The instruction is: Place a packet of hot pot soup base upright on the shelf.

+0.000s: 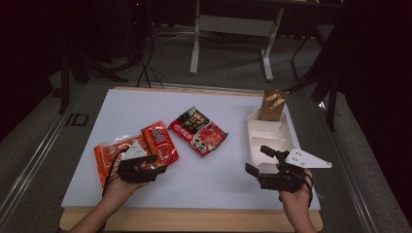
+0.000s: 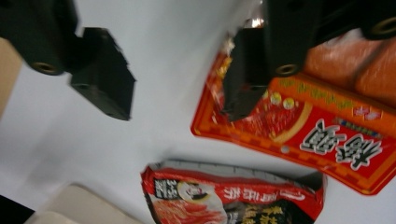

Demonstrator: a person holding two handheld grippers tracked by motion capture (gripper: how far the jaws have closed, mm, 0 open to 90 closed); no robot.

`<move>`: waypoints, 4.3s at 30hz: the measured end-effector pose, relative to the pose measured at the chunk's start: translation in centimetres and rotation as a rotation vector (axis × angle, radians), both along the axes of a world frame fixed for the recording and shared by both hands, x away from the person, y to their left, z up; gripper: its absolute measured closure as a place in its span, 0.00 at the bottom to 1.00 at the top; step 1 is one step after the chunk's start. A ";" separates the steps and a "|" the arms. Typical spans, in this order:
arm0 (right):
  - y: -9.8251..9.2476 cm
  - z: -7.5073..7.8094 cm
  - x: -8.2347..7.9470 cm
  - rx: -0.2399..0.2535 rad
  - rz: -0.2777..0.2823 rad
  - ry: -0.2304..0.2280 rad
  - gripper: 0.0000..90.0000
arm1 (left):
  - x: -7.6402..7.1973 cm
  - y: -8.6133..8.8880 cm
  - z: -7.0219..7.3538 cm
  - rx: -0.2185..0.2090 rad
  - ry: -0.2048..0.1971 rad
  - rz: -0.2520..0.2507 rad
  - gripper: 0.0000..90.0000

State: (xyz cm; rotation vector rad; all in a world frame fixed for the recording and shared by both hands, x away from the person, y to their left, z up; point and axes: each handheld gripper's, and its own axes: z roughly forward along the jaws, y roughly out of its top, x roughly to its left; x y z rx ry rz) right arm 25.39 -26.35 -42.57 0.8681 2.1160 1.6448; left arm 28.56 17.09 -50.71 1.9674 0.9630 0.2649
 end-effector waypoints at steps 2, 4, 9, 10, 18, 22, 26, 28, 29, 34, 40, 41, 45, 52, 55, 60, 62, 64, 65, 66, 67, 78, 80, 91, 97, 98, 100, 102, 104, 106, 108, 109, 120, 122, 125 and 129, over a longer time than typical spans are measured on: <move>-0.1 -0.2 -0.2 -0.003 0.003 0.003 0.16 | 0.8 -0.5 0.0 0.019 0.011 0.000 0.56; -0.2 -0.4 -0.3 -0.017 -0.004 0.003 0.16 | 1.7 -1.2 -0.1 0.040 0.024 -0.006 0.62; -0.3 -0.7 -0.7 -0.012 0.001 0.018 0.16 | 3.2 -3.2 -0.4 0.098 0.039 -0.012 0.76; -0.3 -0.8 -0.7 -0.010 0.003 0.018 0.16 | 3.5 -3.6 -0.6 0.097 0.052 -0.025 0.78; -0.1 -1.1 -0.5 -0.017 0.026 0.035 0.16 | 5.7 -6.3 -1.5 0.214 0.104 -0.027 0.91; 0.1 -1.0 -0.5 -0.013 0.039 0.029 0.16 | 7.2 -6.9 -1.4 0.244 0.110 0.004 0.99; 0.1 -0.9 -0.7 -0.011 0.048 0.022 0.16 | 8.9 -7.0 -1.3 0.259 0.133 0.039 0.99; 0.1 -0.8 -0.8 -0.011 0.052 0.022 0.16 | 9.7 -6.9 -1.4 0.248 0.160 0.045 0.99; 0.1 -0.8 -0.9 -0.011 0.054 0.023 0.16 | 10.1 -7.0 -1.5 0.263 0.170 0.041 0.99; -0.1 -0.9 -0.9 -0.011 0.047 0.025 0.16 | 11.5 -7.4 -2.2 0.270 0.210 0.040 0.99; 0.0 -1.0 -0.8 -0.024 0.050 0.023 0.16 | 12.5 -8.0 -2.7 0.286 0.217 0.062 0.99; 0.1 -1.0 -0.9 -0.030 0.049 0.020 0.16 | 12.6 -8.0 -2.7 0.284 0.222 0.061 0.99; 0.2 -1.0 -0.8 -0.035 0.055 0.017 0.16 | 13.2 -8.0 -2.5 0.304 0.223 0.077 0.99; 0.6 -1.3 -0.7 -0.048 0.070 0.020 0.16 | 14.3 -8.5 -2.5 0.330 0.206 0.097 1.00; 0.8 -1.3 -0.6 -0.048 0.074 0.016 0.16 | 14.8 -8.8 -2.5 0.333 0.202 0.103 1.00; 1.1 -1.7 -0.4 -0.058 0.087 0.027 0.16 | 15.6 -9.0 -2.5 0.329 0.200 0.106 1.00; 1.3 -1.8 -0.4 -0.065 0.092 0.025 0.16 | 15.9 -9.0 -2.6 0.320 0.201 0.109 1.00; 1.3 -1.8 -0.4 -0.067 0.096 0.024 0.16 | 16.2 -9.1 -2.6 0.311 0.204 0.113 1.00; 1.4 -1.8 -0.4 -0.068 0.095 0.021 0.16 | 16.4 -9.1 -2.6 0.302 0.208 0.116 1.00; 1.3 -1.8 -0.4 -0.068 0.095 0.019 0.16 | 16.6 -9.2 -2.7 0.298 0.208 0.116 1.00; 1.3 -1.8 -0.4 -0.066 0.096 0.022 0.16 | 16.7 -9.2 -2.7 0.296 0.207 0.116 1.00; 1.1 -1.9 -0.3 -0.060 0.094 0.027 0.16 | 18.0 -9.8 -2.8 0.278 0.206 0.106 1.00; 1.1 -1.9 -0.2 -0.063 0.093 0.027 0.16 | 18.1 -9.8 -2.8 0.271 0.209 0.104 1.00; 1.2 -2.0 -0.1 -0.064 0.100 0.026 0.16 | 18.4 -10.6 -2.9 0.276 0.188 0.072 1.00; 1.3 -2.0 -0.1 -0.067 0.101 0.026 0.16 | 18.4 -10.3 -2.8 0.265 0.200 0.067 0.99; 1.3 -2.0 -0.1 -0.070 0.097 0.023 0.16 | 18.3 -10.3 -2.7 0.271 0.193 0.067 0.99; 1.2 -2.0 -0.1 -0.071 0.096 0.020 0.16 | 18.2 -10.0 -2.3 0.247 0.193 0.075 0.99; 1.2 -2.0 -0.1 -0.073 0.094 0.017 0.16 | 18.0 -9.6 -1.6 0.226 0.187 0.086 0.98; 1.2 -2.0 -0.1 -0.076 0.092 0.016 0.16 | 18.0 -9.3 -1.0 0.208 0.181 0.087 0.98; 1.2 -2.0 0.0 -0.076 0.092 0.016 0.16 | 17.9 -9.2 -0.5 0.185 0.175 0.085 0.96; 1.3 -2.0 0.0 -0.077 0.093 0.019 0.16 | 17.9 -9.2 -0.3 0.180 0.169 0.086 0.91; 1.3 -2.0 0.0 -0.079 0.094 0.018 0.16 | 18.1 -9.3 -0.1 0.166 0.157 0.087 0.91; 1.4 -2.2 -0.1 -0.086 0.097 0.018 0.16 | 20.3 -10.0 -1.0 0.144 0.157 0.145 0.68; 1.4 -2.2 -0.1 -0.088 0.098 0.018 0.16 | 21.0 -9.9 -1.1 0.141 0.160 0.162 0.66; 1.5 -2.2 -0.1 -0.091 0.099 0.018 0.16 | 22.0 -9.8 -1.3 0.113 0.166 0.187 0.62; 1.5 -2.3 -0.1 -0.096 0.099 0.022 0.16 | 23.2 -9.5 -1.5 0.048 0.193 0.220 0.61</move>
